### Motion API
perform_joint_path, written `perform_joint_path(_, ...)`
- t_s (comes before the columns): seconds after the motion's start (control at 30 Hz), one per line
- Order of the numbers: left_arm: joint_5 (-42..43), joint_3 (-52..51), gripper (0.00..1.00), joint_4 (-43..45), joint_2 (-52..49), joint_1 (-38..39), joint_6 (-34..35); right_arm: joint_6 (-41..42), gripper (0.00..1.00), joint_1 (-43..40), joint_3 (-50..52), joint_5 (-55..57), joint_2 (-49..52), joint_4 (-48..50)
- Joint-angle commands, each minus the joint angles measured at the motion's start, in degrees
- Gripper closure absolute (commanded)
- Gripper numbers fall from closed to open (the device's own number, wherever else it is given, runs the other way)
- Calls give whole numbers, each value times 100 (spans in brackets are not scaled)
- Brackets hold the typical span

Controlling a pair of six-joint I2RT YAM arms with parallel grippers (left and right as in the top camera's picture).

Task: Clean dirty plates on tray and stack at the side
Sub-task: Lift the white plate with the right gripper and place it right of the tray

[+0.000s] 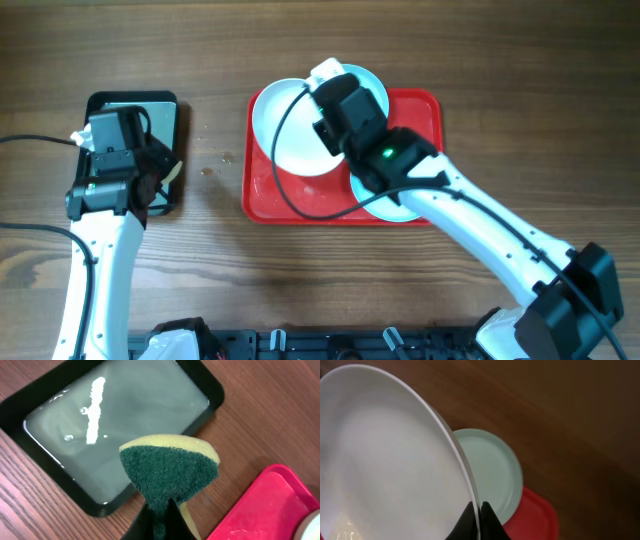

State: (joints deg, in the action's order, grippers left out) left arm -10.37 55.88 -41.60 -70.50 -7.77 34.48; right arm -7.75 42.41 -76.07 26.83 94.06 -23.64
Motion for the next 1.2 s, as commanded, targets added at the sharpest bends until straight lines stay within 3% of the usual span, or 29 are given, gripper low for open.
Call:
perform_joint_path(0.0, 116, 4, 96, 17, -96, -109, -236, -1626, 96, 378, -129, 1543, -66, 479)
perform_joint_path(0.17, 308, 4, 96, 22, -120, -109, -260, -4166, 96, 997, -129, 2256, -66, 1381)
perform_joint_path(0.47, 308, 4, 96, 20, -120, -109, -258, -6325, 96, 1550, -129, 2931, -66, 2944)
perform_joint_path(0.57, 308, 4, 96, 20, -120, -109, -258, -6426, 96, 1604, -129, 3023, -66, 3272)
perform_joint_path(0.63, 308, 4, 96, 20, -120, -109, -258, -5904, 96, 1582, -116, 3012, -63, 3250)
perform_joint_path(0.73, 308, 4, 96, 22, -120, -109, -260, -3541, 96, 1309, -11, 2653, -63, 2288)
perform_joint_path(0.77, 308, 4, 96, 22, -120, -109, -260, -2227, 96, 1029, 4, 1373, -63, 1178)
perform_joint_path(0.8, 308, 4, 96, 22, -120, -109, -260, -1626, 95, 782, 4, 101, -55, 612)
perform_joint_path(0.83, 308, 4, 96, 22, -120, -109, -260, -1259, 96, 365, 4, -1827, -26, 114)
perform_joint_path(0.9, 308, 4, 96, 22, -120, -109, -258, -789, 96, -245, 4, -2983, -20, -168)
perform_joint_path(1.03, 308, 4, 96, 17, -120, -109, -258, 1058, 96, -1808, 4, -3016, -20, -166)
perform_joint_path(1.17, 308, 4, 96, 15, -120, -109, -258, 1377, 96, -4063, 4, -4247, 59, -470)
